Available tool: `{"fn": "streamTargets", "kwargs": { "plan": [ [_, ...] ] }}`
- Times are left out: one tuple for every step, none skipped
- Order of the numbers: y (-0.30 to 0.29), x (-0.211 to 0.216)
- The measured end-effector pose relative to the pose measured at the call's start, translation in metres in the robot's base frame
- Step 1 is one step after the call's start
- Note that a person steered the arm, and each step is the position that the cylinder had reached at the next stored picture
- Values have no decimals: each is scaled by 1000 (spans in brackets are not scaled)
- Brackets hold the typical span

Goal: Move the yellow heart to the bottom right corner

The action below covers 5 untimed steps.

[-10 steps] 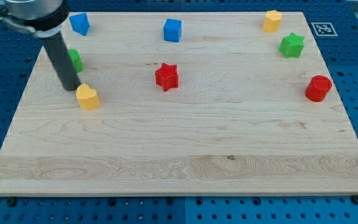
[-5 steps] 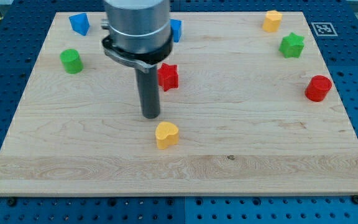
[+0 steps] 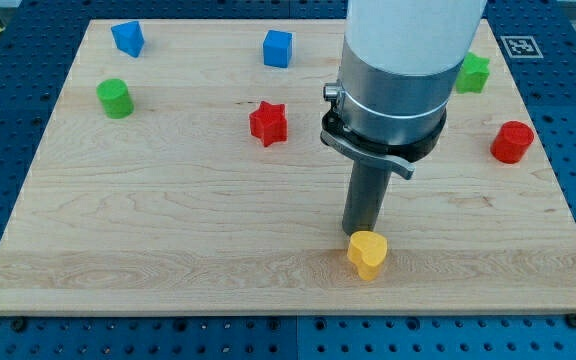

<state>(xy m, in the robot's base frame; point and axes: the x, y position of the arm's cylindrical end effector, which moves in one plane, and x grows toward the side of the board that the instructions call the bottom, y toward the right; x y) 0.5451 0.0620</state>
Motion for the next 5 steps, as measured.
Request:
{"fn": "streamTargets", "kwargs": {
  "plan": [
    [-42,0],
    [-42,18],
    [19,39],
    [90,40],
    [146,40]
  ]
}}
